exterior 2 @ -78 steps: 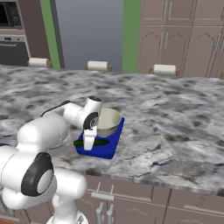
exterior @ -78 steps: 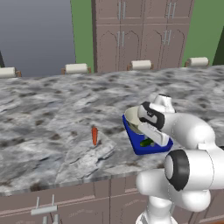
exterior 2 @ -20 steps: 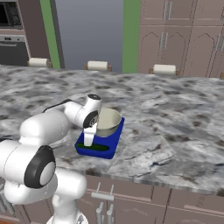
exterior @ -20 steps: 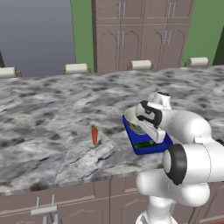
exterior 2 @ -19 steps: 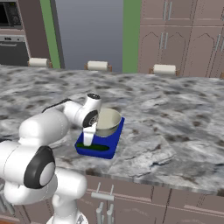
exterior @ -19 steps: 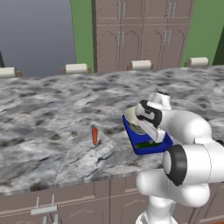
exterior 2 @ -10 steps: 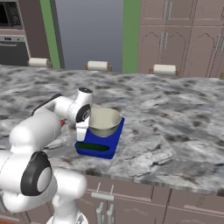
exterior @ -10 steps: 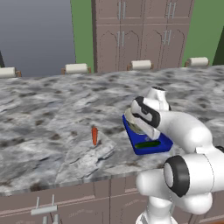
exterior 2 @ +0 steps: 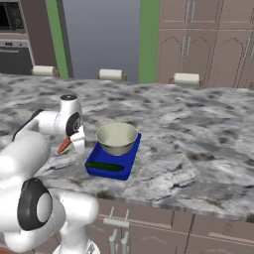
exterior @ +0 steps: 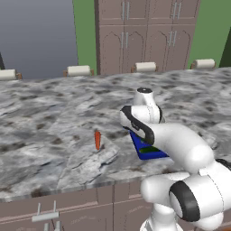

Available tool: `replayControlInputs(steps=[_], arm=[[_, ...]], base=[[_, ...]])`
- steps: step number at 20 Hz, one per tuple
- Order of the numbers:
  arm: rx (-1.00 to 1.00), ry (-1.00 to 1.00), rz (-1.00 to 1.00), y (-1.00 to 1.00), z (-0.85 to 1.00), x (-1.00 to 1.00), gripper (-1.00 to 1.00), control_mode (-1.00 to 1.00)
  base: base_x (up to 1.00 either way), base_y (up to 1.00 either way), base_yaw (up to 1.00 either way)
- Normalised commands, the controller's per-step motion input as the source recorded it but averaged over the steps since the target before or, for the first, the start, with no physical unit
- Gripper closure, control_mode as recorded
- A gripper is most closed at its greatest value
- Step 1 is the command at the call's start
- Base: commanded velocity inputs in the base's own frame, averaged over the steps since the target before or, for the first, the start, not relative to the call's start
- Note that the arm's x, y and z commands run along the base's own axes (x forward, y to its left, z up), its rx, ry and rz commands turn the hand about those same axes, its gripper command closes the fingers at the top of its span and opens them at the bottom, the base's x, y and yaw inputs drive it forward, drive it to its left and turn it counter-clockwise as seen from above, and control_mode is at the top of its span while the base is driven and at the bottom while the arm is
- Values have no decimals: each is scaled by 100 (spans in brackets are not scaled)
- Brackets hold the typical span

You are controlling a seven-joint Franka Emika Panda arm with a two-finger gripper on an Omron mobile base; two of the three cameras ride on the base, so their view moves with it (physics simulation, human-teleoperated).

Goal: Place the two vegetables and bowl onto the tray for setting up a vegetable dip station.

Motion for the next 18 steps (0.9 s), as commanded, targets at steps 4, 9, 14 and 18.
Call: replayControlInputs(steps=[4, 9, 14, 18], arm=[[-13, -16, 28, 44, 10, 15, -100, -100], [-3, -4, 32, 37, 3, 26, -100, -100], [0, 0, 33, 33, 0, 30, -100, -100], [0, 0, 32, 36, 0, 31, -100, -100]], base=[[0, 0, 0], [0, 0, 0], [0, 0, 0], [0, 0, 0]])
